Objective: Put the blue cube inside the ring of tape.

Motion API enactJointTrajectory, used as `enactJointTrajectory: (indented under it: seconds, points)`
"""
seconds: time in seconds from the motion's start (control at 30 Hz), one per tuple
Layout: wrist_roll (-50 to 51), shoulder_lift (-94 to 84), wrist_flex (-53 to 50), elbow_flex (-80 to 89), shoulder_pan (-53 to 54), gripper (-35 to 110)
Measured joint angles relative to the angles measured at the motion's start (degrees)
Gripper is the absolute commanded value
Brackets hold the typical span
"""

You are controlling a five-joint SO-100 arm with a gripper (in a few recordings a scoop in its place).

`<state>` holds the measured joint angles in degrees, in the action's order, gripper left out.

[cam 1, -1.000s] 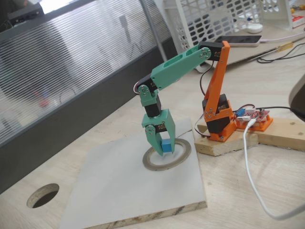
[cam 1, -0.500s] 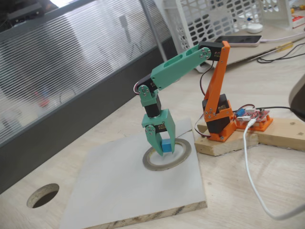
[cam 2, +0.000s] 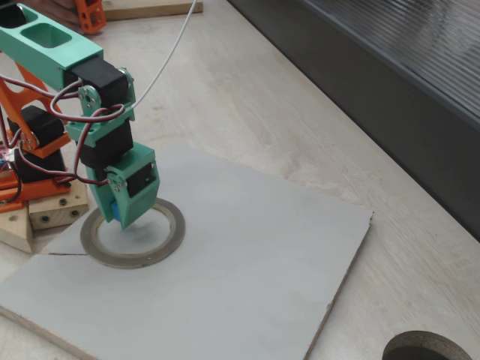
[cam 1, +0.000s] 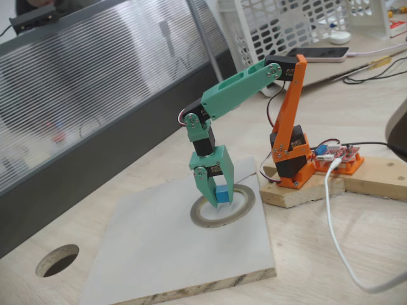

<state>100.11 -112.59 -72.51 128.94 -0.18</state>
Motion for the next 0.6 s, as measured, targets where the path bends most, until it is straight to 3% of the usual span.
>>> enactJointTrajectory:
  seconds: [0.13, 0.4, 0.6]
  points:
    - [0.00, 0.00, 0.00, 0.00, 0.00, 19]
    - [0.62, 0.00, -0.18, 0.00, 0.00, 41]
    - [0.62, 0.00, -0.18, 0.00, 0.00, 44]
